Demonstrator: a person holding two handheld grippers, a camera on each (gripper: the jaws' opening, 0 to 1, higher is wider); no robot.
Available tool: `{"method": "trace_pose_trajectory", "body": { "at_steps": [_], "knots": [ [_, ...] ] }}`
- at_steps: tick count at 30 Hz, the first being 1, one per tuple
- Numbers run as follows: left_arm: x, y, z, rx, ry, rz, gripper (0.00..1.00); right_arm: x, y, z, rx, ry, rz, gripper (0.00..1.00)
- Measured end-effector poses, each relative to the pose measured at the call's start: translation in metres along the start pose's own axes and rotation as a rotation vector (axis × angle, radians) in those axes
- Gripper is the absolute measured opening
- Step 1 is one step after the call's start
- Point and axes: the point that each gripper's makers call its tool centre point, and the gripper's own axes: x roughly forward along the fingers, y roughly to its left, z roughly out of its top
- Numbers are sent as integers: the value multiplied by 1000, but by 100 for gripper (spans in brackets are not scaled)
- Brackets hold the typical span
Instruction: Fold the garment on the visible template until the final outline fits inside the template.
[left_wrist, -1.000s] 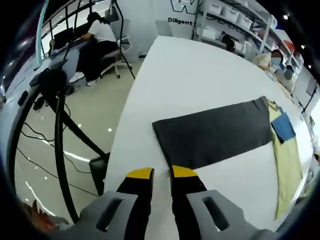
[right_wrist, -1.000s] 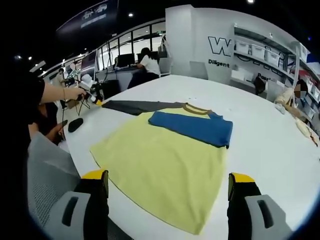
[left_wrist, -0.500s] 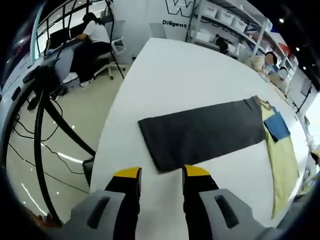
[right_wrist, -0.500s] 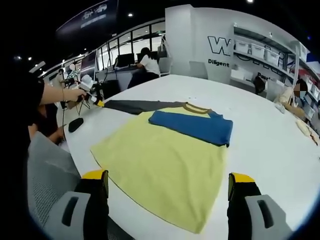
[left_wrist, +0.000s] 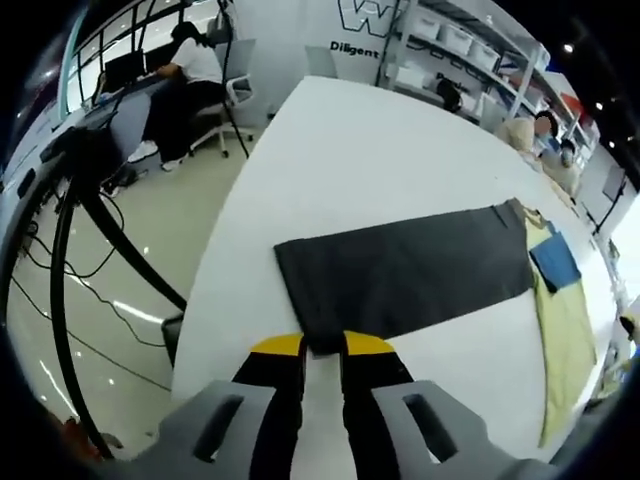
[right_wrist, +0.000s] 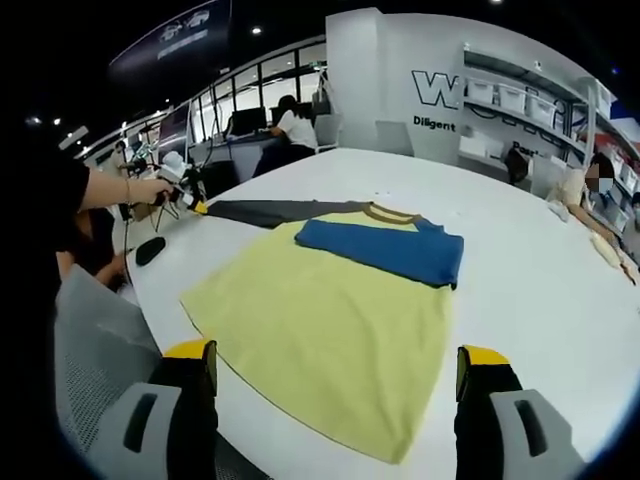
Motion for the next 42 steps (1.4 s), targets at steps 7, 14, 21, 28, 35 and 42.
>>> {"method": "trace_pose_trajectory", "body": {
  "at_steps": [7,14,21,28,35,42],
  "knots": [
    [1,-5,3,19,-2,-6,0,0,2,-2,4,1,15,99],
    [-1,-5,11,34,-16,-10,0,1,4,-3,0,4,22,99],
    [-13,-24,28,83,-54,-58,0,1,4,-3,-2,3,23,99],
    [-22,-39,41,136,-72,-78,0,-1,4,-3,-8,-5,26,99],
    [-30,-58,62,232,-93,-95,0,-1,7,-4,-14,-4,36,99],
    [-37,-87,81,267,-120,-144,0,-1,8,-6,-9,13,41,99]
  ]
}}
